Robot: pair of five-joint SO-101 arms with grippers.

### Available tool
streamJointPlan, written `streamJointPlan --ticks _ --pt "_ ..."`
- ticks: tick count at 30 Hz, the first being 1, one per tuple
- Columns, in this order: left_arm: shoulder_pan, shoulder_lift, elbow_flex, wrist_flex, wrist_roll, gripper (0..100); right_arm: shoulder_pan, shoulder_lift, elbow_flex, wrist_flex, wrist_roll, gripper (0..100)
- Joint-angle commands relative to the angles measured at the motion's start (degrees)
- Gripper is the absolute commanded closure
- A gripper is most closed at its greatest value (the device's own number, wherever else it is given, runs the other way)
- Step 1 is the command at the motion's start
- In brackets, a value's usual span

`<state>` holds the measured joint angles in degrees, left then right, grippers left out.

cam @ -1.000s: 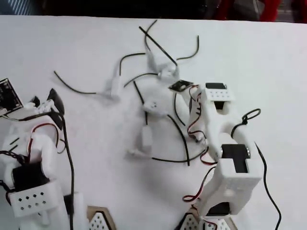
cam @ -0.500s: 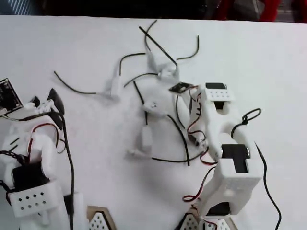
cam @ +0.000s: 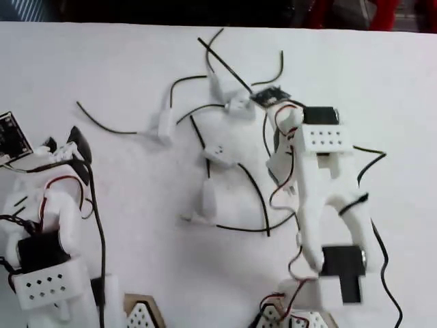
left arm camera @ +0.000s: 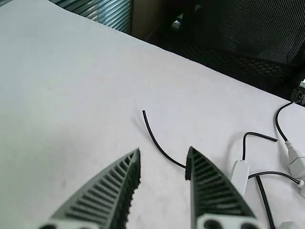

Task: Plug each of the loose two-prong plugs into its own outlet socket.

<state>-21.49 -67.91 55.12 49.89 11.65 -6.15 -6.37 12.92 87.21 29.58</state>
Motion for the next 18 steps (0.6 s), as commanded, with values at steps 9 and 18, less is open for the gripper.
streamJointPlan --ticks 9,18 --pt "14.5 -0.7 0.4 -0.7 -13.4 83 -14.0 -22.4 13.2 -16.2 -45.5 98.1" --pt "21.7 1.6 -3.4 5.7 -15.5 76 -8.3 -30.4 36.4 -49.8 -56.0 98.1"
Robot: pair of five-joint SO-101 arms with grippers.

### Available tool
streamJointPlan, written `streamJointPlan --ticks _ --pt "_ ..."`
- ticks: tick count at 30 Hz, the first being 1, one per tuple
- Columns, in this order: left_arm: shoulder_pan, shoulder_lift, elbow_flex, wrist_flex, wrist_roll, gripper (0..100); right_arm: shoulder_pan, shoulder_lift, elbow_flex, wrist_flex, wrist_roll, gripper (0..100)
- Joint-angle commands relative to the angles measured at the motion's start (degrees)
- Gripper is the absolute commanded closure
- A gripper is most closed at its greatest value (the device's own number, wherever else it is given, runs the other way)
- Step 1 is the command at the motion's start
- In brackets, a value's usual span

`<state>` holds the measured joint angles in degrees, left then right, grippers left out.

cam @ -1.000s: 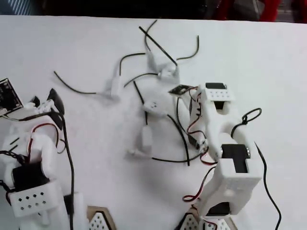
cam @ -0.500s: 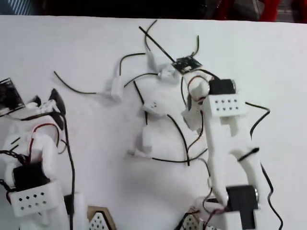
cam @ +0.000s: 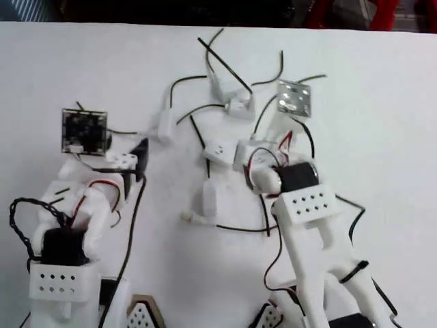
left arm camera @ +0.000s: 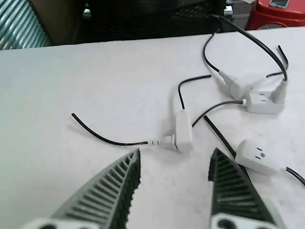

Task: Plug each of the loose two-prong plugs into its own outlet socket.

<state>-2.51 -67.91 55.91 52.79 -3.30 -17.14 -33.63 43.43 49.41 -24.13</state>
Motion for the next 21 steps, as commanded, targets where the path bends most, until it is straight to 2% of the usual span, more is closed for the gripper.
streamJointPlan --ticks 1,5,9,12,16,21 --pt "3.2 3.3 -5.5 3.7 -0.5 76 3.6 -3.6 8.9 -16.2 -2.4 98.1" --pt "5.0 13.1 -10.5 6.3 -2.3 75 5.1 -3.9 18.3 -32.3 -2.0 98.1" --pt "6.7 22.8 -14.4 6.5 -2.2 75 7.3 -3.9 21.7 -41.5 -1.9 98.1" --pt "8.5 29.1 -16.6 6.5 -1.7 73 11.2 -3.8 21.9 -43.7 -2.4 98.1" --pt "10.4 35.6 -19.7 6.5 6.9 68 13.7 -3.8 22.2 -43.7 -2.4 98.1" --pt "13.7 41.8 -22.4 6.1 14.3 68 13.5 -3.8 23.0 -43.8 -2.4 98.1"
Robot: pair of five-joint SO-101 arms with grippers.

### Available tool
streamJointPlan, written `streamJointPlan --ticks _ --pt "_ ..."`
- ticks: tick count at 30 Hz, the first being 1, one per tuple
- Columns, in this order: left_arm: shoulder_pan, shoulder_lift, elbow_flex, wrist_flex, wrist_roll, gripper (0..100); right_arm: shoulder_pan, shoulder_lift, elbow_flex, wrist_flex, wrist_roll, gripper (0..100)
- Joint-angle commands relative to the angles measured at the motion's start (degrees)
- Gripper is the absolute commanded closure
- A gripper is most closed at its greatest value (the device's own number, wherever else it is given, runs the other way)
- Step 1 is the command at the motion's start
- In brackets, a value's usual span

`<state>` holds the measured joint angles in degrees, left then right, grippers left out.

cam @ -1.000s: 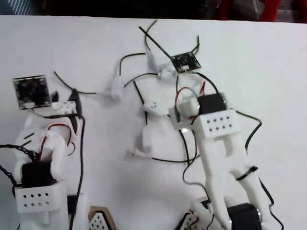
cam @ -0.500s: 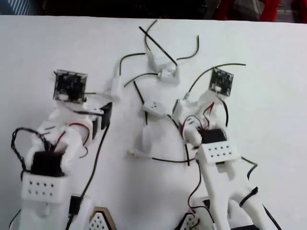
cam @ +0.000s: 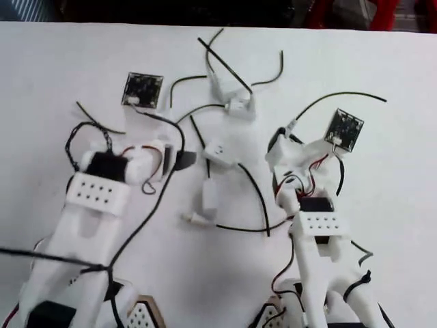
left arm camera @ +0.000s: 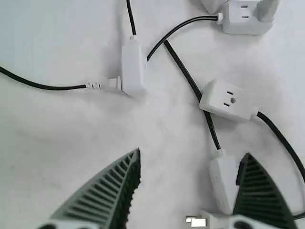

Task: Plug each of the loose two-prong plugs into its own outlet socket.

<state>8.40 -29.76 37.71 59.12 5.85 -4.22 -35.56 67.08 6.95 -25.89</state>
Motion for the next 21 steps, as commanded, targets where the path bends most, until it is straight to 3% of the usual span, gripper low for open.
streamJointPlan --ticks 1,9,16,21 --pt "3.6 4.7 -4.2 -0.4 5.9 68 0.6 -1.9 -0.6 -1.4 -0.6 98.1" --pt "9.3 13.9 -3.8 -6.5 5.8 68 0.9 -1.9 -0.5 -1.4 -0.5 98.1" --pt "14.5 22.5 -4.2 -6.4 5.6 68 1.0 -1.9 -0.5 -1.3 -0.4 98.1" --pt "15.7 25.5 -4.0 -6.3 -2.5 73 1.0 -1.9 -0.5 -1.2 -0.3 98.1"
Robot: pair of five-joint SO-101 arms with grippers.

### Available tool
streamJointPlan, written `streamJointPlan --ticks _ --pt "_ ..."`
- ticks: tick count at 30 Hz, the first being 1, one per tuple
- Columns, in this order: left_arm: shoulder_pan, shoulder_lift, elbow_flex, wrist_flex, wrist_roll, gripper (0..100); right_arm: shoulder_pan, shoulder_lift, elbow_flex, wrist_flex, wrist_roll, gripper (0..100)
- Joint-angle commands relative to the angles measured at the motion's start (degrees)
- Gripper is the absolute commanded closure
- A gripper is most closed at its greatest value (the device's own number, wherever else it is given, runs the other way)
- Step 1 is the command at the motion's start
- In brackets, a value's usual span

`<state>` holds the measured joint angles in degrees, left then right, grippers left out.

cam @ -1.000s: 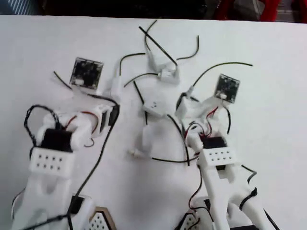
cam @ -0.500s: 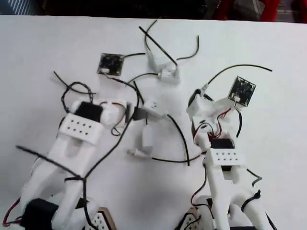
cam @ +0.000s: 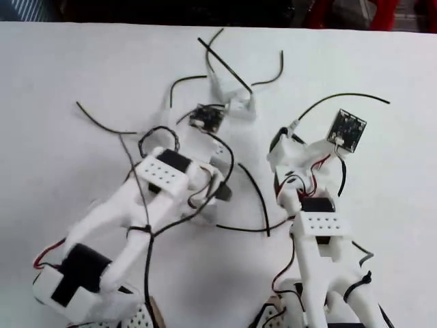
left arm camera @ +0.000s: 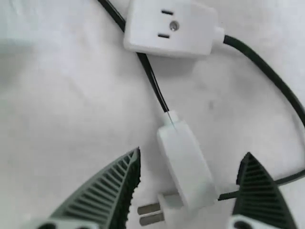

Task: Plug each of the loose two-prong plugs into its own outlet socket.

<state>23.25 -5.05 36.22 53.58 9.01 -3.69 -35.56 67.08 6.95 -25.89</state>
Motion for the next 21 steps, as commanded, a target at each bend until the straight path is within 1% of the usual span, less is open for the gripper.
streamJointPlan --ticks 1,3,5,9,12,14,18,19,21 --pt "0.6 1.1 -2.7 -0.9 -8.0 76 0.5 -1.9 -0.5 -1.1 -0.3 98.1" --pt "-1.0 1.1 -2.7 -1.3 -13.0 84 0.5 -1.9 -0.5 -1.1 -0.3 98.1" --pt "-3.2 0.8 -2.8 -2.0 -16.9 89 0.5 -1.9 -0.4 -1.0 -0.3 98.1" --pt "-7.4 0.1 -3.0 -3.3 -21.8 90 0.3 -1.9 -0.4 -1.0 -0.3 98.1" --pt "-8.1 0.6 -4.8 -2.2 -25.2 90 0.3 -1.9 -0.4 -1.0 -0.3 98.1" --pt "-9.2 0.6 -6.0 -1.0 -25.7 88 0.4 -1.9 -0.4 -1.0 -0.3 98.1" --pt "-11.9 0.6 -6.4 -0.4 -25.3 76 0.3 -1.9 -0.4 -0.9 -0.3 98.1" --pt "-12.8 0.4 -6.5 -0.4 -24.3 74 0.3 -1.9 -0.4 -0.9 -0.2 98.1" --pt "-14.5 0.1 -7.3 -0.3 -23.2 73 0.2 -1.9 -0.4 -0.9 -0.2 98.1"
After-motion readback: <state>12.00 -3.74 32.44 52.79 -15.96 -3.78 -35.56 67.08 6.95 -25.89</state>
